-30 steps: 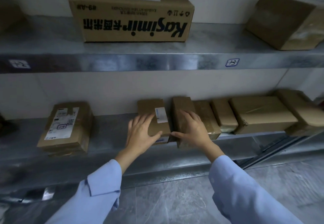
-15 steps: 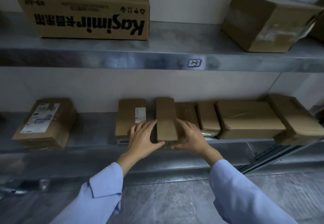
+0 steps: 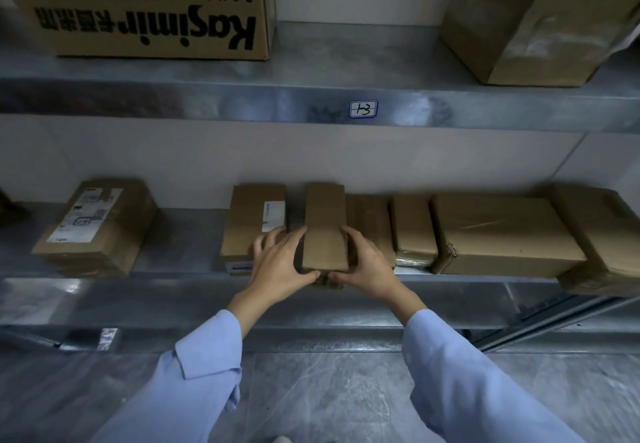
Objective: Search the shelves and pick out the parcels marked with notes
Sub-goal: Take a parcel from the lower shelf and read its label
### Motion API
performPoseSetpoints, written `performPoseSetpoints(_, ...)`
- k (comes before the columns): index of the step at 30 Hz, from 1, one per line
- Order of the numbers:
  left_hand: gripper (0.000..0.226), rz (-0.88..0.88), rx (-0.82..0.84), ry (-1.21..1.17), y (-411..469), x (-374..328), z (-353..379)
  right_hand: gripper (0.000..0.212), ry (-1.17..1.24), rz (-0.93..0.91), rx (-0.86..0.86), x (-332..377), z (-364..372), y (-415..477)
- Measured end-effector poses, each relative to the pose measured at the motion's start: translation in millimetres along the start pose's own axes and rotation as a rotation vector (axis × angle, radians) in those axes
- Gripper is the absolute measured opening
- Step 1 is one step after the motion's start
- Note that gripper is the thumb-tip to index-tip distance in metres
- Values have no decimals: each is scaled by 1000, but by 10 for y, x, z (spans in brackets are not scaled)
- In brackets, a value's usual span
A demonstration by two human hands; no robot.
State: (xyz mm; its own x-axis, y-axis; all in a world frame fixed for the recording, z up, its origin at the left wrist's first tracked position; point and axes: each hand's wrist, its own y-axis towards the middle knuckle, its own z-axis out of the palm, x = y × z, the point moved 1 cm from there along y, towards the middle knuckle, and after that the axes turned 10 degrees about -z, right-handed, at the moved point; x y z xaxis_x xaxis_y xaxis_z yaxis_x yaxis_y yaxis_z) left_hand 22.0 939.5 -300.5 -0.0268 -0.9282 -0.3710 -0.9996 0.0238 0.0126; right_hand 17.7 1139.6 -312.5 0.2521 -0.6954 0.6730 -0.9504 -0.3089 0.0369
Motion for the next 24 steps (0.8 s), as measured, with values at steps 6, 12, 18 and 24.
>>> performPoseSetpoints(6,91,27,-42,-85,-20,-1,-68,99,104,-3,-35,63,-41,-33)
performPoseSetpoints(12,89,41,43,-393,-35,-60,-264,96,183,-19,-110,256,-159,-110)
performPoseSetpoints(18,79,20,167,-666,-39,-142,-392,100,280,-26,-156,383,-285,-129)
performPoseSetpoints(24,88,-17,241,-785,-34,-144,-490,83,300,-33,-205,475,-322,-90)
